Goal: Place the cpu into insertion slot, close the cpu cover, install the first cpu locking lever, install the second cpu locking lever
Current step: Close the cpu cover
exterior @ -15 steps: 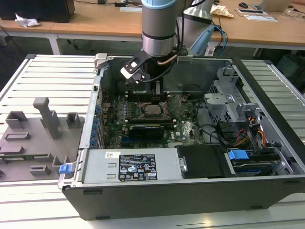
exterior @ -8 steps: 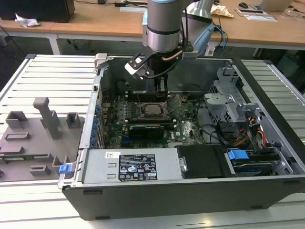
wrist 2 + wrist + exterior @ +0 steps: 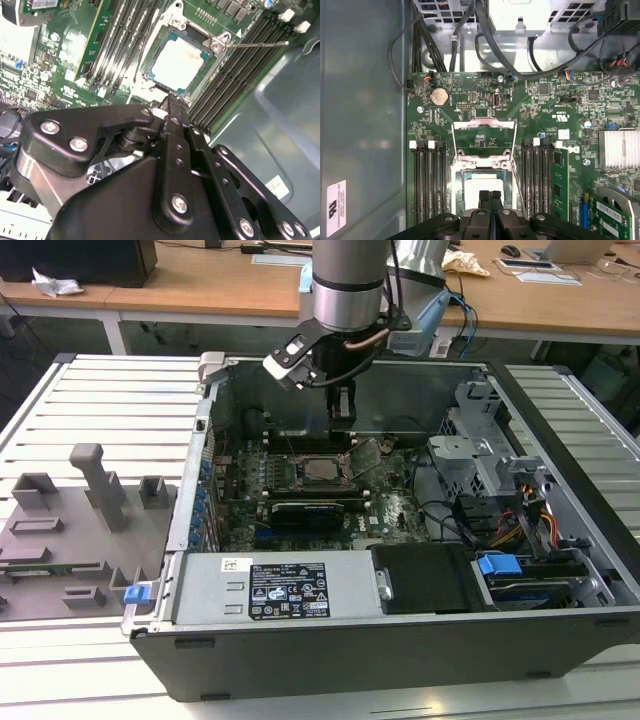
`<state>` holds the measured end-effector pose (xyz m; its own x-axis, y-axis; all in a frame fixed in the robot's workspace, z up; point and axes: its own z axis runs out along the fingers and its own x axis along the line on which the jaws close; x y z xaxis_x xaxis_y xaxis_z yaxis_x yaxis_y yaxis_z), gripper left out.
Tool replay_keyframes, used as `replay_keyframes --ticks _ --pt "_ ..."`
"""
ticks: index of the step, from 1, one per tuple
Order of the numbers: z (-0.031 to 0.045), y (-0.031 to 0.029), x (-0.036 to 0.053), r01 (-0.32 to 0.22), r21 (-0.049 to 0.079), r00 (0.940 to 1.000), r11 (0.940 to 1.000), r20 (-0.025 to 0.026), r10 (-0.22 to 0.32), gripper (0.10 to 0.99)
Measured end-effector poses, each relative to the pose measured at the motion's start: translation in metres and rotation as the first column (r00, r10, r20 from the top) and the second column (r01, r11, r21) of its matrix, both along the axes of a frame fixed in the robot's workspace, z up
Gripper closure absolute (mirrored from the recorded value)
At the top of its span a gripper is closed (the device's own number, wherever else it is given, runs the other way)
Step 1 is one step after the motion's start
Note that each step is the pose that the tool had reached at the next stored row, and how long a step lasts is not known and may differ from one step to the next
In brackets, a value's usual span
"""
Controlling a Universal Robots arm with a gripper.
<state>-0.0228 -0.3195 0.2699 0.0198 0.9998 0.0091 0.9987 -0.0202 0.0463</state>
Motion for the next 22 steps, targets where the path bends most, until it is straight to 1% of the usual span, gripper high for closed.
replay_keyframes --ticks 1,2,3,9,10,12,14,16,20,21,22 --pt "0.0000 0.0000 0.0022 0.000 0.000 1.0000 1.0000 -0.0009 0.000 0.980" --pt "0.0001 0.0000 0.0070 0.000 0.000 1.0000 1.0000 -0.0044 0.000 0.980" --pt "0.0001 -0.0002 0.0084 0.000 0.000 1.0000 1.0000 -0.0055 0.000 0.980" --pt "0.0000 -0.0006 0.0106 0.000 0.001 1.0000 1.0000 -0.0055 0.000 0.980" --pt "0.0000 -0.0006 0.0125 0.000 0.001 1.0000 1.0000 -0.0055 0.000 0.980" --pt "0.0000 -0.0006 0.0205 0.000 0.001 1.0000 1.0000 -0.0056 0.000 0.980" --pt "0.0000 -0.0006 0.0240 0.000 0.001 1.0000 1.0000 -0.0055 0.000 0.980" --pt "0.0000 -0.0006 0.0296 0.000 0.001 1.0000 1.0000 -0.0055 0.000 0.980" --pt "-0.0001 -0.0006 0.0316 0.000 0.000 1.0000 1.0000 -0.0055 0.000 0.980" --pt "-0.0001 -0.0006 0.0333 0.000 0.000 1.0000 1.0000 -0.0055 0.000 0.980" --pt "-0.0002 -0.0006 0.0375 0.000 0.000 1.0000 1.0000 -0.0055 0.000 0.980"
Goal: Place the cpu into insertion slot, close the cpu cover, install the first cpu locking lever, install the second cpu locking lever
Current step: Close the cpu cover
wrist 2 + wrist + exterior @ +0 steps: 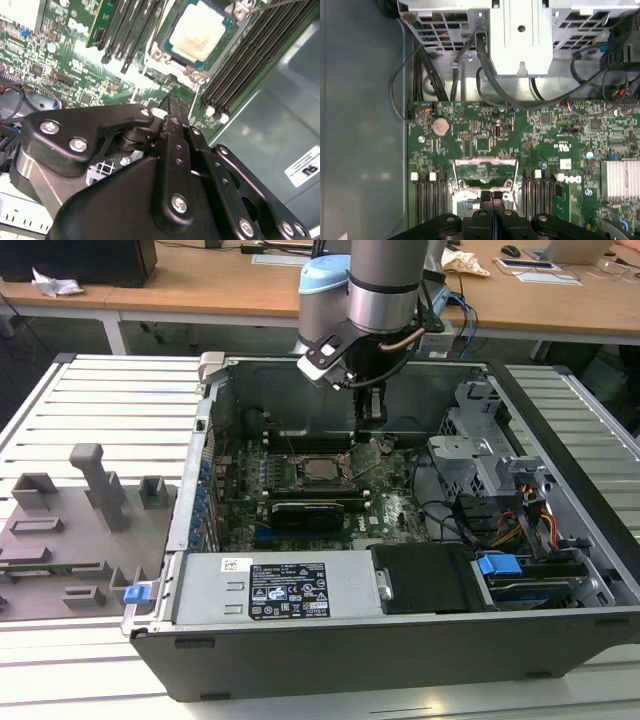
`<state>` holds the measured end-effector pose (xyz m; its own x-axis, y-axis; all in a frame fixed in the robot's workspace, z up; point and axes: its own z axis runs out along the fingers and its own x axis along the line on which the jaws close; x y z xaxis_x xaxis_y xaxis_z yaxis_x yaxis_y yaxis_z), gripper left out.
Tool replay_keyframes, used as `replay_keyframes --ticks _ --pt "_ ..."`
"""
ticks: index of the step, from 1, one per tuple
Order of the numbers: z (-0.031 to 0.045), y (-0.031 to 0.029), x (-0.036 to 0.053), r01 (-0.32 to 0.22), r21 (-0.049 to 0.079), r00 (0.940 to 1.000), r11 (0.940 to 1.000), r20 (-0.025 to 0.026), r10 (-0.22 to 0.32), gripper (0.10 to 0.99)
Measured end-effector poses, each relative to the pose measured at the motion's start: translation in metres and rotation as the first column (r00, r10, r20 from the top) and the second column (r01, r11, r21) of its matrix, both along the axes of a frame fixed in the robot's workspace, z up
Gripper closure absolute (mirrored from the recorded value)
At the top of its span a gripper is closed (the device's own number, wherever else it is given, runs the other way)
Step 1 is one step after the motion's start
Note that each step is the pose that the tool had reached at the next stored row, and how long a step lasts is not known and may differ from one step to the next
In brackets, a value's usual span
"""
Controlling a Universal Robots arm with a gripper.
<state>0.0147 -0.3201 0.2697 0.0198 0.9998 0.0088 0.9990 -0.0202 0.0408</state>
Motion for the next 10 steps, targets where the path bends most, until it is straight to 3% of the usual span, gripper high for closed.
replay_keyframes --ticks 2,10 --pt "-0.0011 0.0001 0.0093 0.000 0.000 1.0000 1.0000 0.0001 0.000 0.980" --pt "-0.0055 0.0009 0.0326 -0.023 0.000 0.9997 0.9997 -0.0010 0.023 0.980"
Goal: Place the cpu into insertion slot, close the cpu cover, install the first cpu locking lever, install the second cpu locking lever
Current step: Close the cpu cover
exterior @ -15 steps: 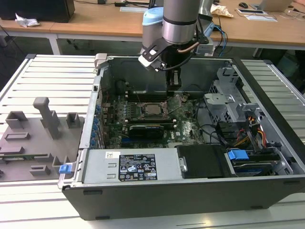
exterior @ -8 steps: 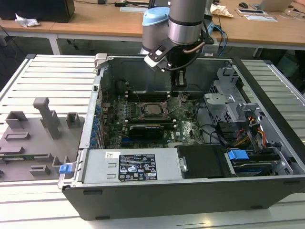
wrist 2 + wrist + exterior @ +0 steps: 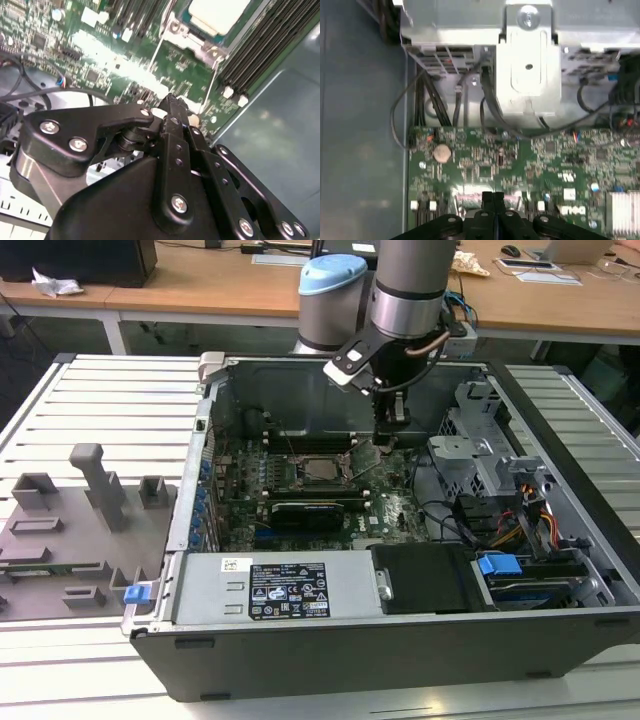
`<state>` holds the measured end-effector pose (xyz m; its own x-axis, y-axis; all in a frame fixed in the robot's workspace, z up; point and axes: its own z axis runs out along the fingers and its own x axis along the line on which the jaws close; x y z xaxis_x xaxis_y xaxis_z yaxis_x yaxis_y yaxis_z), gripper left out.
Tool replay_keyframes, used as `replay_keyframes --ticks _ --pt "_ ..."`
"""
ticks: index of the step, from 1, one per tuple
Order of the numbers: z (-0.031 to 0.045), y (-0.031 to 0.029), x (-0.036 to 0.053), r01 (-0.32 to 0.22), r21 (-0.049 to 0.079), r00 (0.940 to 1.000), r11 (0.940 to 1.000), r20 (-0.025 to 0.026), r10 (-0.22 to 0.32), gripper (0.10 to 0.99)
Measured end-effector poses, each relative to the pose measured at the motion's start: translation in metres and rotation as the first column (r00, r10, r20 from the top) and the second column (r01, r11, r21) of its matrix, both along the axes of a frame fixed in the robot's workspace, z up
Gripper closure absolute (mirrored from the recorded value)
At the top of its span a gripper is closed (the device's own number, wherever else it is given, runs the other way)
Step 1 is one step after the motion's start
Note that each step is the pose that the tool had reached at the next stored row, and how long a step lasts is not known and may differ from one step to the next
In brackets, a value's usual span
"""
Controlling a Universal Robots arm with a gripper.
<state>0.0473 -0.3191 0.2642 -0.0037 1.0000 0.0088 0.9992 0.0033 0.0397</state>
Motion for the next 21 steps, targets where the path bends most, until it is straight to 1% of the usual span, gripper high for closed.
replay_keyframes --ticks 1,4,9,11,12,13,15,16,18,19,21 --pt "-0.0003 0.0006 0.0037 0.000 0.000 1.0000 1.0000 -0.0001 0.000 0.980" --pt "-0.0032 0.0009 0.0090 0.000 0.000 1.0000 1.0000 0.0000 0.000 0.980" --pt "-0.0072 0.0012 0.0132 0.000 0.000 1.0000 1.0000 -0.0001 0.000 0.980" --pt "-0.0113 0.0013 0.0151 0.000 0.000 1.0000 1.0000 0.0000 0.000 0.980" --pt "-0.0134 0.0013 0.0151 0.000 0.000 1.0000 1.0000 -0.0001 0.000 0.980" --pt "-0.0135 0.0013 0.0150 0.000 0.000 1.0000 1.0000 -0.0018 0.000 0.980" --pt "-0.0136 0.0013 0.0147 0.000 0.000 1.0000 1.0000 -0.0060 0.000 0.980" --pt "-0.0137 0.0013 0.0139 0.000 0.000 1.0000 1.0000 -0.0091 0.000 0.980" --pt "-0.0137 0.0013 0.0109 0.000 0.000 0.9999 1.0000 -0.0102 0.000 0.980" --pt "-0.0137 0.0013 0.0086 0.000 0.000 0.9999 1.0000 -0.0101 0.000 0.980" --pt "-0.0137 0.0013 0.0067 0.000 0.000 0.9999 1.0000 -0.0101 0.000 0.980"
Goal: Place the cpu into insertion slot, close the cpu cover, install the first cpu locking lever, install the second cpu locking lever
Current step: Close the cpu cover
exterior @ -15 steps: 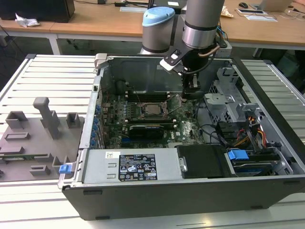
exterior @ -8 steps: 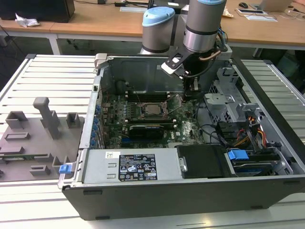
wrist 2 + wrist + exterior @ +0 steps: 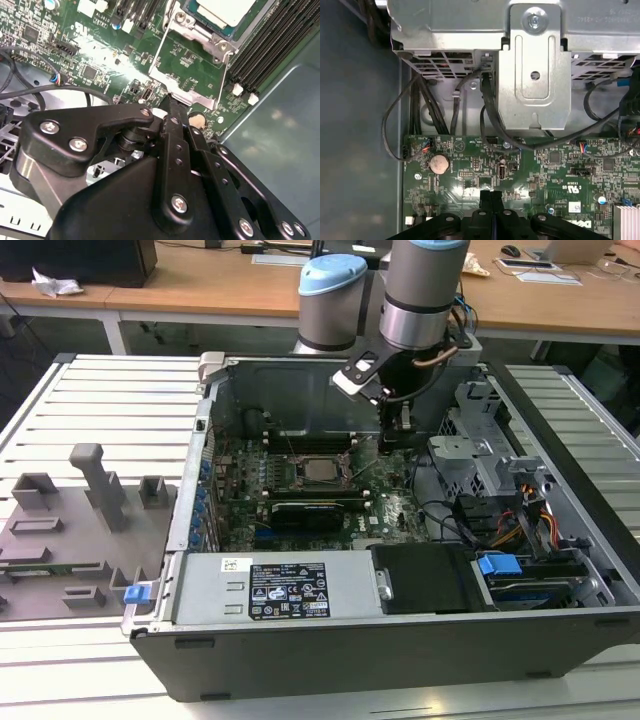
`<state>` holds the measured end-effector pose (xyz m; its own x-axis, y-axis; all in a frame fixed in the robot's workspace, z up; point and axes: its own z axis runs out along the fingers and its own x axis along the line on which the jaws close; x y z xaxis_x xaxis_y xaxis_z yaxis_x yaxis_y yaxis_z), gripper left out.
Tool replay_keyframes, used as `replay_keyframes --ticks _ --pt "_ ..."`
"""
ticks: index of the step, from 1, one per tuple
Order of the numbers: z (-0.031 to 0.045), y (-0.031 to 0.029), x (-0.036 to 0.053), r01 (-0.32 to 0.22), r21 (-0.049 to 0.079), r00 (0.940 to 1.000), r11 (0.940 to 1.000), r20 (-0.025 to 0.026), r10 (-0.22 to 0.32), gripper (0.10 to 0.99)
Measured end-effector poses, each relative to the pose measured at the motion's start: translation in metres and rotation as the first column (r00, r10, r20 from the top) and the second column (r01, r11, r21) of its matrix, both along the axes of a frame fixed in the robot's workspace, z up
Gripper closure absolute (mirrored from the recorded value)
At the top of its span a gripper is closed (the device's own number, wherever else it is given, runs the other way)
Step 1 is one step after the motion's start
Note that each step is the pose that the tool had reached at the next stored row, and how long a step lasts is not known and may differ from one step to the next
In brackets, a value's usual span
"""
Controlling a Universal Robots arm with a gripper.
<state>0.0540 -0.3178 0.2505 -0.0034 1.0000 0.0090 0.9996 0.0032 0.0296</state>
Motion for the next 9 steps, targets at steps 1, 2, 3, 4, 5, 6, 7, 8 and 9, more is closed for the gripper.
replay_keyframes --ticks 1,2,3,4,5,6,7,8,9 --pt "0.0000 0.0000 -0.0014 0.000 0.000 1.0000 1.0000 0.0000 0.000 0.980" --pt "0.0000 0.0000 -0.0031 0.000 0.000 1.0000 1.0000 0.0000 0.000 0.980" --pt "0.0000 0.0000 -0.0040 0.000 0.000 1.0000 1.0000 0.0000 0.000 0.980" --pt "0.0000 0.0000 -0.0049 0.000 0.000 1.0000 1.0000 0.0000 0.000 0.980" --pt "0.0000 0.0000 -0.0052 0.000 0.000 1.0000 1.0000 0.0000 0.000 0.980" --pt "0.0000 0.0000 -0.0055 0.000 0.000 1.0000 1.0000 0.0000 0.000 0.980" --pt "0.0000 0.0000 -0.0060 0.000 0.000 1.0000 1.0000 0.0000 0.000 0.980" --pt "0.0000 0.0000 -0.0062 0.000 0.000 1.0000 1.0000 0.0000 0.000 0.980" --pt "0.0000 0.0000 -0.0066 0.000 0.000 1.0000 1.0000 -0.0001 0.000 0.980"
